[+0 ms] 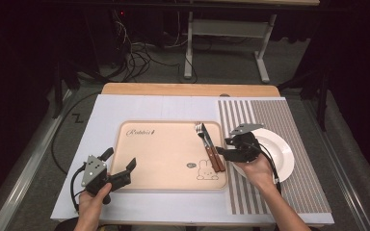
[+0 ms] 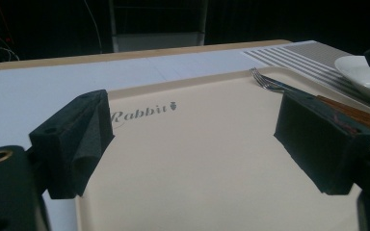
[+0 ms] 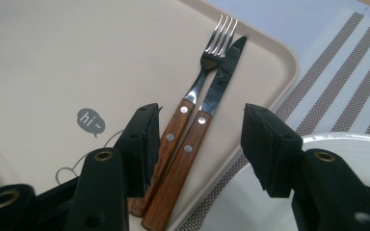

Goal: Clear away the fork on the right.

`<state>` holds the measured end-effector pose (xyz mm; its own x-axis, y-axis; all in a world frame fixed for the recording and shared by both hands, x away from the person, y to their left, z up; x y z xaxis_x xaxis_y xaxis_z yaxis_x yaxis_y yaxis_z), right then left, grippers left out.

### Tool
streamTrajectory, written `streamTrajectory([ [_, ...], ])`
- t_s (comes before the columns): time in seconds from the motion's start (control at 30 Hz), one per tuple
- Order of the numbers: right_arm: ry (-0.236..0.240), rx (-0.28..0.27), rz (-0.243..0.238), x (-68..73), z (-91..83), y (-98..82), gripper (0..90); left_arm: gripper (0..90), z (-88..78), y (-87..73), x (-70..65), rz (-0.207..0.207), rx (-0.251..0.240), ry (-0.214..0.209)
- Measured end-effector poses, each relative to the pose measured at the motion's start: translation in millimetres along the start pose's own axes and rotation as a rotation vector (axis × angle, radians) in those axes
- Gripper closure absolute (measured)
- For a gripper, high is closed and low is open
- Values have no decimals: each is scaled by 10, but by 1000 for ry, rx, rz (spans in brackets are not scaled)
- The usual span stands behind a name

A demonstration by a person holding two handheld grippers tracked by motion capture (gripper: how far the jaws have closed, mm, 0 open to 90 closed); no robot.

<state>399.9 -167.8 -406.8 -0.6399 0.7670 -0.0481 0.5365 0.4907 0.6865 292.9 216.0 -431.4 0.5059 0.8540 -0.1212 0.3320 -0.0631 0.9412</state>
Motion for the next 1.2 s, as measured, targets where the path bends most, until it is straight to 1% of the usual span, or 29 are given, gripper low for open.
streamTrajectory([
  [0.57,-15,-66,33,-146,-235,-168,476,139,0,0,-6,1,-1,0],
  [0.63,-18,-69,40,-162,-262,-193,473,139,0,1,-5,1,-1,0],
  [0.9,-29,-108,72,-255,-381,-297,467,139,1,0,-11,2,0,0],
  [1.2,-40,-138,95,-337,-492,-400,456,139,-1,1,-10,2,0,0],
])
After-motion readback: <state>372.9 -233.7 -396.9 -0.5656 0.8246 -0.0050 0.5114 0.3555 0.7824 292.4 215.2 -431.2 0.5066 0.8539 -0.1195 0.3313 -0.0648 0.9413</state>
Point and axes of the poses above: each handheld gripper's, and its own axes: z roughly forward along the jaws, y roughly out of its top, x roughly to its left, the point moved 3 cm from there along z, roughly forward along the jaws, and after that the axes turned 6 degrees about -y, right-handed, at the moved point
